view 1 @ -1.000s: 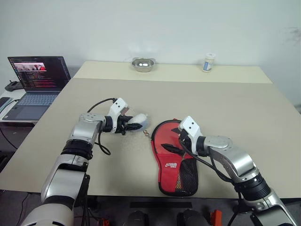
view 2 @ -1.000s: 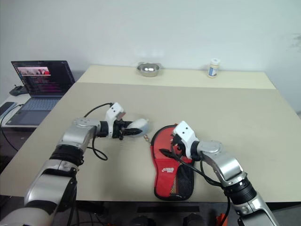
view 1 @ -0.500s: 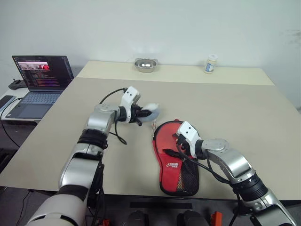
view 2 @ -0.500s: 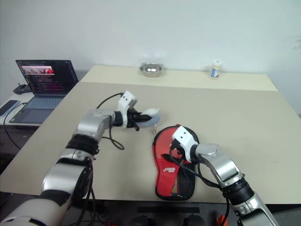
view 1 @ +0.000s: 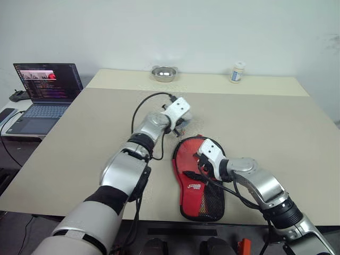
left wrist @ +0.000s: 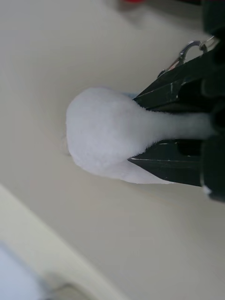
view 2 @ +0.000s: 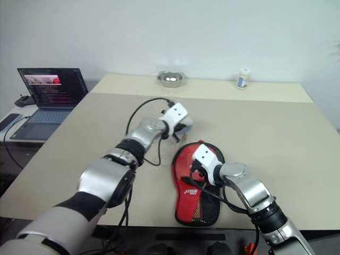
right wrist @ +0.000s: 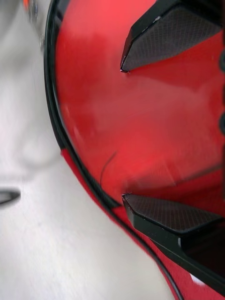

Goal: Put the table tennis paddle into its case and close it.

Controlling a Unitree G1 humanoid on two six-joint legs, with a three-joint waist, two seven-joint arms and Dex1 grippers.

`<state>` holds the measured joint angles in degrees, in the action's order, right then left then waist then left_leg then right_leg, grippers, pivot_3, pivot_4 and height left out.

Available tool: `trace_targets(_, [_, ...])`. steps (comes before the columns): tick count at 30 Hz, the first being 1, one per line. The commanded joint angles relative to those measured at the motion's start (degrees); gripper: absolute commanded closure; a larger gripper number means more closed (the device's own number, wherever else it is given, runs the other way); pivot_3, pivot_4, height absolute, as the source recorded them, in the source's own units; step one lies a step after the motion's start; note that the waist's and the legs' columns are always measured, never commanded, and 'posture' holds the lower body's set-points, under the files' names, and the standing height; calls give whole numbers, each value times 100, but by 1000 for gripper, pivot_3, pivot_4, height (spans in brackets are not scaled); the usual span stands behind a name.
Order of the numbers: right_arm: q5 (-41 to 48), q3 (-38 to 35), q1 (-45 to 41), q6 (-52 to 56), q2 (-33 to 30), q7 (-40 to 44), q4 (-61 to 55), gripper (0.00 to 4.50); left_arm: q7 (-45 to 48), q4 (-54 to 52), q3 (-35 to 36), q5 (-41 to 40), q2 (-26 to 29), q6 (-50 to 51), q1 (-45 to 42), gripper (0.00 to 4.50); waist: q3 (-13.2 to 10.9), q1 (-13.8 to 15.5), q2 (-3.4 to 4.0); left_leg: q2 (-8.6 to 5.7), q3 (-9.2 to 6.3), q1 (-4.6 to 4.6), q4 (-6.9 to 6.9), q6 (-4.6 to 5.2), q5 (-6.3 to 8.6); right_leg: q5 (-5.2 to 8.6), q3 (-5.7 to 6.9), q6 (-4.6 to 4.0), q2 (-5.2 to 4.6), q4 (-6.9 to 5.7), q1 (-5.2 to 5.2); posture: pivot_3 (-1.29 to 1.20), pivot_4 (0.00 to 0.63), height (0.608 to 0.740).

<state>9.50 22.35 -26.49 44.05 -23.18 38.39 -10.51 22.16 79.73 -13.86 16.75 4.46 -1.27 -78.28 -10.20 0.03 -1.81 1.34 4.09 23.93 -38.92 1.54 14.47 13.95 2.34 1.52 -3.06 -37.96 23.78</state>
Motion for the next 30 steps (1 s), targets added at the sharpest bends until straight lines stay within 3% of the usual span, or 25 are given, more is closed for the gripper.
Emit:
trace_targets(1, [-57, 422, 350, 524, -76, 76, 82, 0, -420, -112, 13, 195, -362, -286, -480, 4244, 1, 0, -1, 0, 0, 0, 0, 0, 1, 0, 0, 0, 0, 2, -1, 0, 150, 740])
trace_targets(9, [-115, 485, 617, 780, -52, -33, -261, 0, -234, -117, 426, 3, -1329, -347, -837, 4247, 1, 5, 0, 0, 0, -1, 2, -2, 1, 15, 1, 26, 0, 3, -1, 0, 150, 740])
trace_targets(16, [-157, 475, 599, 827, 21, -79, -243, 0, 548, -174, 673, -176, -2126, -465, -917, 4248, 3, -1, 3, -1, -3, -2, 3, -1, 2, 17, 4, 27, -1, 6, -2, 0, 150, 740])
trace_targets(26, [-193, 464, 495, 761, 116, -116, -97, 0, 1434, -175, 377, -14, -2280, -474, -497, 4249, 5, -11, 4, 0, -3, -4, 3, -1, 2, 17, 4, 28, 0, 5, -4, 0, 150, 740])
trace_targets(30, [-210, 457, 444, 710, 121, -112, -27, 0, 1932, -176, 171, 84, -2192, -545, -307, 2950, 8, -15, 6, 0, -3, -6, 3, -1, 2, 17, 4, 28, 1, 4, -4, 0, 150, 740])
